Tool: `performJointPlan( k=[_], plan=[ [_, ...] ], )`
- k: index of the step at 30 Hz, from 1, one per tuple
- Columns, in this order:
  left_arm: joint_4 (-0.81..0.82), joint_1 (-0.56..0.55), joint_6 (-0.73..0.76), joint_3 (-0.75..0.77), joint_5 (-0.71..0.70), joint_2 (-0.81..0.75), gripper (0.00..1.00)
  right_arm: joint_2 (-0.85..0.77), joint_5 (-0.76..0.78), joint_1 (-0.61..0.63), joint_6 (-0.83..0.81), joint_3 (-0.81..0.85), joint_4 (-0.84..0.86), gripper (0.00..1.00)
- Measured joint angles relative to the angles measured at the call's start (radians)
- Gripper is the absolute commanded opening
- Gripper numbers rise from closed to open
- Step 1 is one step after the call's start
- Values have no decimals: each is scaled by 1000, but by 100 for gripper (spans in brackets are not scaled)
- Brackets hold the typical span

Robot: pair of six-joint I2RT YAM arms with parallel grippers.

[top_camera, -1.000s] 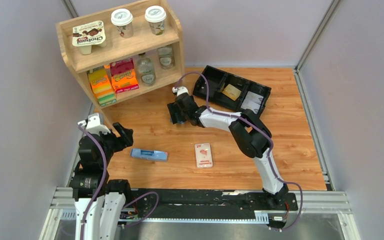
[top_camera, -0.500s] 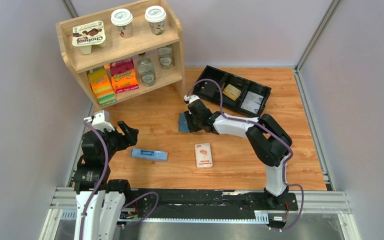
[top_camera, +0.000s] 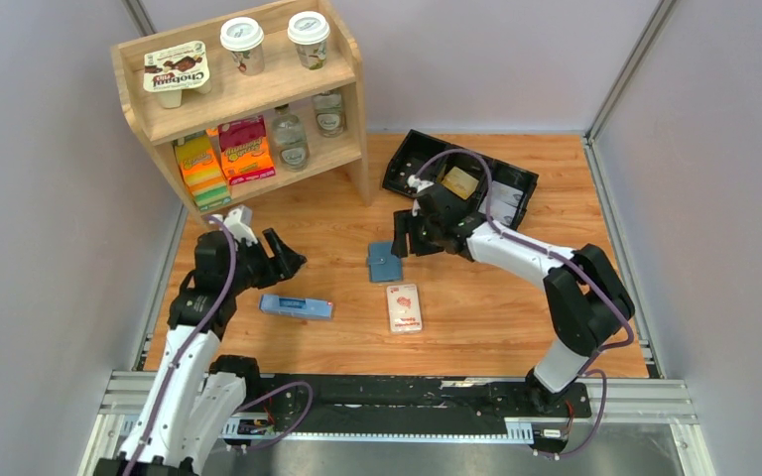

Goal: Take the credit cards out of the card holder
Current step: Move the card holder to the center of the board.

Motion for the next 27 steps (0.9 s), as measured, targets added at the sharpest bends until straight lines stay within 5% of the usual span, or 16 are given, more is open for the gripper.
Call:
performJointPlan(
  k=[8, 21, 27],
  plan=[
    [135, -183, -52, 21, -49, 258, 72, 66, -212, -157, 121, 0, 85, 45],
    [132, -233, -5, 124, -114, 426, 71, 225, -373, -153, 255, -12, 164, 44],
    [134, -243, 29, 124, -108, 494, 71, 227, -365, -143, 298, -45, 217, 12]
  ],
)
